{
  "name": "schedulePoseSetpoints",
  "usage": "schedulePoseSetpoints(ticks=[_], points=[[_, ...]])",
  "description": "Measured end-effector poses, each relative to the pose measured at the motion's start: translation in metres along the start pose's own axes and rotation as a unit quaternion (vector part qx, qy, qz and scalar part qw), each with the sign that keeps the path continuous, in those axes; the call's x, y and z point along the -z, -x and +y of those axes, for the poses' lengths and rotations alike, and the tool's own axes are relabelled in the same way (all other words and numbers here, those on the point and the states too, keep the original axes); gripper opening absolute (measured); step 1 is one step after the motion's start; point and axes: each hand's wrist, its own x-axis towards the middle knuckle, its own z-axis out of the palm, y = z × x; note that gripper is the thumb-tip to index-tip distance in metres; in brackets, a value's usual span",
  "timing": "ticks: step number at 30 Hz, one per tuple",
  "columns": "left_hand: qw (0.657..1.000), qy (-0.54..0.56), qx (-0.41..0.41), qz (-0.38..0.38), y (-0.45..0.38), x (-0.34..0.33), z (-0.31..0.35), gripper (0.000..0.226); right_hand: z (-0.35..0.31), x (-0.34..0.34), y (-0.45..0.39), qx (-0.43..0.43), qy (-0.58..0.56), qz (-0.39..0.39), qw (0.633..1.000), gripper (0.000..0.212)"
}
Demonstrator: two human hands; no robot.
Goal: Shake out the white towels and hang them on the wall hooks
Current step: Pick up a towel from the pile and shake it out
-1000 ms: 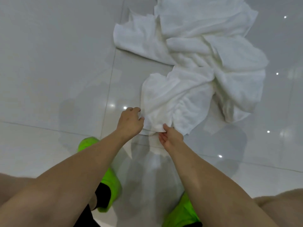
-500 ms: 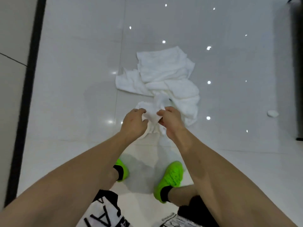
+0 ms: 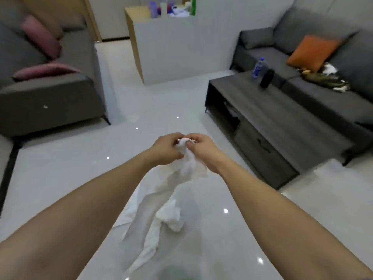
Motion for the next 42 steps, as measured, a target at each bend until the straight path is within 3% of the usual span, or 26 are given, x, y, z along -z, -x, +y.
schedulePoseSetpoints(ticks=[3,5,7,10,13,15,19,25,30,36,42], points=[[0.995,-0.03,-0.087,0.036,-0.028,-0.003,0.08,0.008,-0.029,0.084,0.028,0.059,0.025,0.09,0.994,0.017],[0.99,-0.01,-0.131,0.057,-0.046,-0.011,0.127,0.01,-0.039,0.137,0.049,0.078,0.05,0.142,0.985,0.007],[0.983,0.013,-0.166,0.073,-0.064,-0.023,0.171,0.014,-0.041,0.186,0.067,0.054,0.075,0.17,0.981,0.014],[0.974,0.015,-0.222,0.043,-0.091,-0.047,0.228,0.009,-0.032,0.246,0.085,0.01,0.141,0.204,0.969,0.01],[0.963,-0.007,-0.269,0.003,-0.123,-0.072,0.275,0.007,-0.021,0.3,0.09,0.019,0.099,0.306,0.947,0.008],[0.954,-0.01,-0.298,-0.027,-0.145,-0.088,0.305,0.012,-0.019,0.334,0.091,0.036,0.063,0.387,0.919,0.009],[0.926,-0.053,-0.367,-0.078,-0.19,-0.113,0.366,0.02,-0.03,0.397,0.086,0.042,0.099,0.512,0.852,0.014],[0.9,-0.143,-0.401,-0.097,-0.265,-0.142,0.445,0.032,-0.042,0.48,0.094,0.004,0.153,0.594,0.79,0.015],[0.878,-0.152,-0.442,-0.106,-0.303,-0.19,0.493,0.042,-0.024,0.54,0.117,-0.03,0.185,0.641,0.745,0.016],[0.852,-0.185,-0.475,-0.121,-0.329,-0.261,0.556,0.037,0.014,0.627,0.159,-0.069,0.201,0.685,0.697,0.012],[0.862,-0.187,-0.465,-0.077,-0.363,-0.337,0.631,0.034,0.058,0.742,0.203,-0.06,0.154,0.693,0.702,0.016]])
